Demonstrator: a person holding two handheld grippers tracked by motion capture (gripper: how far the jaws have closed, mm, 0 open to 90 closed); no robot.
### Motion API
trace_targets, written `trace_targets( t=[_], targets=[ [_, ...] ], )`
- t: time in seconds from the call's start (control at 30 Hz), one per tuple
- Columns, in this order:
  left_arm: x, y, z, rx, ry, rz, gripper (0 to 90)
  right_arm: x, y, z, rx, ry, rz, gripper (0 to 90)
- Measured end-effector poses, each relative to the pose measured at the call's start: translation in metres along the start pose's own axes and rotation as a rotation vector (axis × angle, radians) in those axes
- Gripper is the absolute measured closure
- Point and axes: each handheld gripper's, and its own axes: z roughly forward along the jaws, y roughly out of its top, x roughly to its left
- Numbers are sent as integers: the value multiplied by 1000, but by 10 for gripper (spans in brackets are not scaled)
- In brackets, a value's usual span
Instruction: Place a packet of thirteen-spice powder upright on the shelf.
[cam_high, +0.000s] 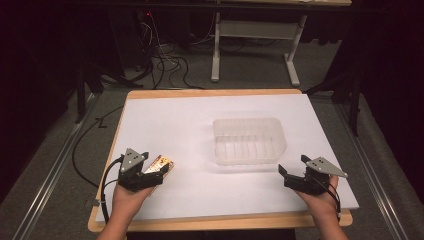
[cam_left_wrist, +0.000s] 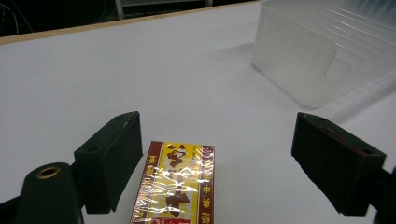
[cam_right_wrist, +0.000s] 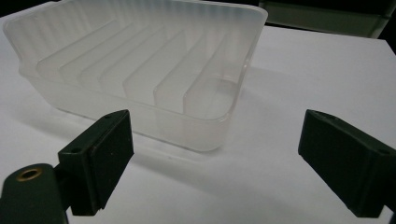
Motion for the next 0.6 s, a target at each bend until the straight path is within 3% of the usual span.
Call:
trace_targets(
  t=[0.6],
  targets=[
    [-5, -12, 20, 127, 14, 45, 202, 0, -3, 5, 6, 24, -23, 153]
  ],
)
